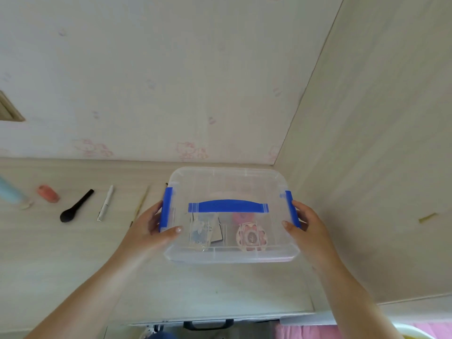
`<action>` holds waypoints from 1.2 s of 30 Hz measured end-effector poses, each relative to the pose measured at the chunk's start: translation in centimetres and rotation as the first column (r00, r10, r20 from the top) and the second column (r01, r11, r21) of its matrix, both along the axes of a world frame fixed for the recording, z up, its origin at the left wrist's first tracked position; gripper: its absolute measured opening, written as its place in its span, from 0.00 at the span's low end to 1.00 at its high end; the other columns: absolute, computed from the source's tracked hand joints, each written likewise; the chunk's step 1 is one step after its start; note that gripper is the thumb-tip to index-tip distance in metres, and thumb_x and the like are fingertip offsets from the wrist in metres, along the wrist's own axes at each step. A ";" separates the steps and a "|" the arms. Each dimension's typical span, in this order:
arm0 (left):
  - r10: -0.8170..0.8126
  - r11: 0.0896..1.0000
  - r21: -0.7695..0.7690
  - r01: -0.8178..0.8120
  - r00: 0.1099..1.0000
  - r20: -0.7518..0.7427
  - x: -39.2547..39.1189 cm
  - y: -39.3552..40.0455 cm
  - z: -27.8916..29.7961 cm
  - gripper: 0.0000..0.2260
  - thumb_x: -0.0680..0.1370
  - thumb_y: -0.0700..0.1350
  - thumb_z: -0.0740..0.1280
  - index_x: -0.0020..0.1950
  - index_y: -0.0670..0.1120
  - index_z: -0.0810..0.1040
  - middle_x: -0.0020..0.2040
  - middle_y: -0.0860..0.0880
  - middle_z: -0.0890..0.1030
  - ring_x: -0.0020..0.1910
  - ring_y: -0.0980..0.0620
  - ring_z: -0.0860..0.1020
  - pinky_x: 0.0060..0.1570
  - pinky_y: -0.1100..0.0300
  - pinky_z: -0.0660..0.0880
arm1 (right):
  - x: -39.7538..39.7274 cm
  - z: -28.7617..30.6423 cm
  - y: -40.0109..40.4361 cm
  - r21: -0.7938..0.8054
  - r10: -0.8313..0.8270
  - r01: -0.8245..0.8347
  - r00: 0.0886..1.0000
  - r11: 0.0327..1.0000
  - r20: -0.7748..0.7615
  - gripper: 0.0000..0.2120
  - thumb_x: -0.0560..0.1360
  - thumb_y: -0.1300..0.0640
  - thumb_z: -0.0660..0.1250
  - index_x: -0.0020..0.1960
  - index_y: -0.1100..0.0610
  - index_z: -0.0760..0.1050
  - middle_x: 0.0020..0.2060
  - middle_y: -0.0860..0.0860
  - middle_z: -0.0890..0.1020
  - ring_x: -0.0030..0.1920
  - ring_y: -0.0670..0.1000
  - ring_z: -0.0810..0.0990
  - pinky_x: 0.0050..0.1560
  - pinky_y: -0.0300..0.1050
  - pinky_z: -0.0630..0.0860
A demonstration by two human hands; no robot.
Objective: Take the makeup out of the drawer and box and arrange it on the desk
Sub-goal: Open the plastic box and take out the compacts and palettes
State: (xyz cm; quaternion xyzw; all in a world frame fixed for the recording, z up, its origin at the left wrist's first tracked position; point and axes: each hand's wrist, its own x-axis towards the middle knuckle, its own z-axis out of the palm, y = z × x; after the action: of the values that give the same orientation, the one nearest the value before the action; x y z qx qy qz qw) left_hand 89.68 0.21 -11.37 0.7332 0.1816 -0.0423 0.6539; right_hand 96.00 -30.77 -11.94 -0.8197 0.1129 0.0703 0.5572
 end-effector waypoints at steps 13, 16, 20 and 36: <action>-0.017 0.987 -0.159 0.019 1.000 0.014 2.4 0.0 -1.6 0.36 0.63 0.47 0.75 0.70 0.53 0.68 0.59 0.52 0.81 0.57 0.54 0.80 0.53 0.59 0.77 | 2.9 -1.3 0.3 0.022 -0.023 0.022 0.999 1.000 0.039 0.20 0.74 0.61 0.68 0.65 0.50 0.70 0.57 0.47 0.78 0.56 0.50 0.78 0.58 0.49 0.76; 0.026 0.991 -0.128 -0.024 1.000 0.014 2.6 -0.3 -2.1 0.29 0.70 0.47 0.73 0.69 0.55 0.70 0.60 0.53 0.81 0.57 0.53 0.80 0.52 0.57 0.76 | 3.5 -1.7 0.0 0.029 -0.078 0.078 0.997 0.997 0.007 0.18 0.75 0.56 0.67 0.64 0.52 0.71 0.55 0.49 0.79 0.51 0.51 0.79 0.52 0.46 0.76; 0.260 0.964 -0.057 -0.259 0.966 0.008 2.9 -2.2 -2.1 0.17 0.78 0.48 0.65 0.67 0.55 0.73 0.54 0.46 0.81 0.44 0.57 0.79 0.44 0.61 0.74 | 3.7 -2.6 -0.1 -0.054 -0.123 0.122 0.992 0.991 -0.024 0.15 0.76 0.51 0.64 0.60 0.55 0.76 0.43 0.50 0.79 0.39 0.48 0.76 0.41 0.41 0.71; 0.428 0.894 0.127 -0.430 0.903 0.044 4.3 -3.4 -1.9 0.11 0.77 0.48 0.61 0.38 0.50 0.80 0.31 0.49 0.71 0.30 0.51 0.67 0.34 0.58 0.64 | 3.8 -1.9 -0.2 -0.683 0.125 -0.059 0.991 0.728 0.048 0.20 0.81 0.50 0.49 0.46 0.59 0.76 0.37 0.54 0.83 0.37 0.56 0.80 0.39 0.47 0.76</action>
State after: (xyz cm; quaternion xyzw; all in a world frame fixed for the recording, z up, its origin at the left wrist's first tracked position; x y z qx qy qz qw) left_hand 93.95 -3.15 -13.28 0.7175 0.3364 0.1208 0.5979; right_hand 99.84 -31.00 -13.86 -0.9734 0.0647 0.0147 0.2195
